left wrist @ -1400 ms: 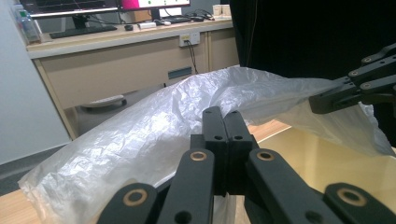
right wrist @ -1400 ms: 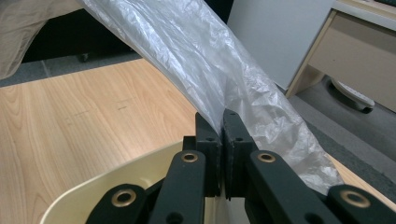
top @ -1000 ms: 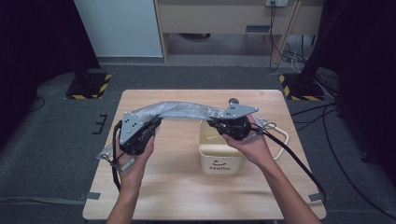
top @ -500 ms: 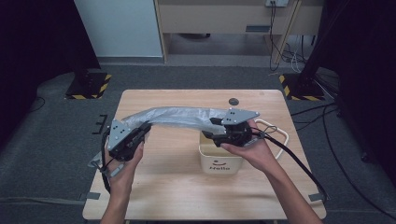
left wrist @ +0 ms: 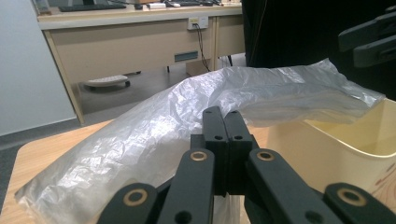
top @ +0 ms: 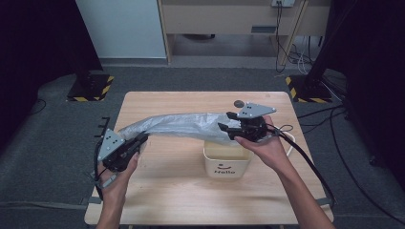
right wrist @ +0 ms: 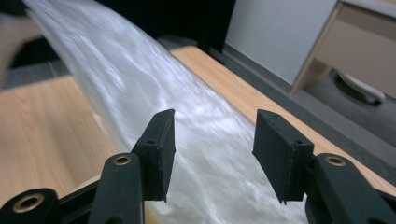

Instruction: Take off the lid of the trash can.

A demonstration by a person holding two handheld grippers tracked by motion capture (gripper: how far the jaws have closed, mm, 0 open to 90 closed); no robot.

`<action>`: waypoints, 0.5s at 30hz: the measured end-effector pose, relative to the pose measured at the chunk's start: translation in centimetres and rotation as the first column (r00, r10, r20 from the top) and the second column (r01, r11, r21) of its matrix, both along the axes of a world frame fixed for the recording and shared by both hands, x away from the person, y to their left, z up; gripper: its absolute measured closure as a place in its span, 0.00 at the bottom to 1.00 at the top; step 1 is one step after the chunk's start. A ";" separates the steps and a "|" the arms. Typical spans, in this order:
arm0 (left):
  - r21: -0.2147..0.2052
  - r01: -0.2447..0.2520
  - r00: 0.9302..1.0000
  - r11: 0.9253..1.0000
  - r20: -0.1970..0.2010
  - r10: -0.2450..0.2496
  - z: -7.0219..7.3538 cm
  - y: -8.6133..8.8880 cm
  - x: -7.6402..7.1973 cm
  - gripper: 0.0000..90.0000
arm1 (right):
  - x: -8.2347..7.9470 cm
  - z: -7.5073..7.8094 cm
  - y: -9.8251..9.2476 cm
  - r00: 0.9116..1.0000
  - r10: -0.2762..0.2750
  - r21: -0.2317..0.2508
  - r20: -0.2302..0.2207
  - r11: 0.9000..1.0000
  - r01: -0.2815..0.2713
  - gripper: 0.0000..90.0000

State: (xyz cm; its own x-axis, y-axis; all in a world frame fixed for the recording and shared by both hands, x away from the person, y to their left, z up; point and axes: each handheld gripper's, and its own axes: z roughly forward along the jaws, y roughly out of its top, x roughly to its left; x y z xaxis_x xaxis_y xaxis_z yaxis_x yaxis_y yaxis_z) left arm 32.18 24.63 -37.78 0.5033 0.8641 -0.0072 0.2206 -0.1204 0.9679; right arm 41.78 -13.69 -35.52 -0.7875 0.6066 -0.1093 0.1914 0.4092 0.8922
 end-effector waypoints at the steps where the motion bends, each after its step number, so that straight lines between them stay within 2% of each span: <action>1: 0.000 0.000 1.000 1.000 0.000 0.000 0.0 0.0 0.0 1.00 | 0.1 -0.3 -0.1 1.000 0.001 0.003 -0.008 1.000 -0.001 0.53; 9: 0.022 -0.003 1.000 1.000 -0.027 0.004 0.0 -0.2 0.8 1.00 | -0.8 -1.3 -0.7 0.999 0.034 -0.003 -0.012 0.999 -0.034 0.49; 13: 0.024 -0.008 0.999 1.000 -0.034 0.009 0.1 -0.1 1.1 1.00 | -1.1 -1.9 -0.5 0.997 0.080 -0.040 -0.007 0.996 -0.081 0.44; 14: 0.023 -0.009 0.999 1.000 -0.034 0.009 0.1 -0.1 1.1 1.00 | -1.1 -2.3 -0.2 0.994 0.108 -0.058 -0.011 0.992 -0.109 0.43; 15: 0.024 -0.009 0.999 1.000 -0.035 0.010 0.1 0.0 1.1 1.00 | -1.1 -2.3 -0.2 0.994 0.108 -0.058 -0.011 0.992 -0.109 0.43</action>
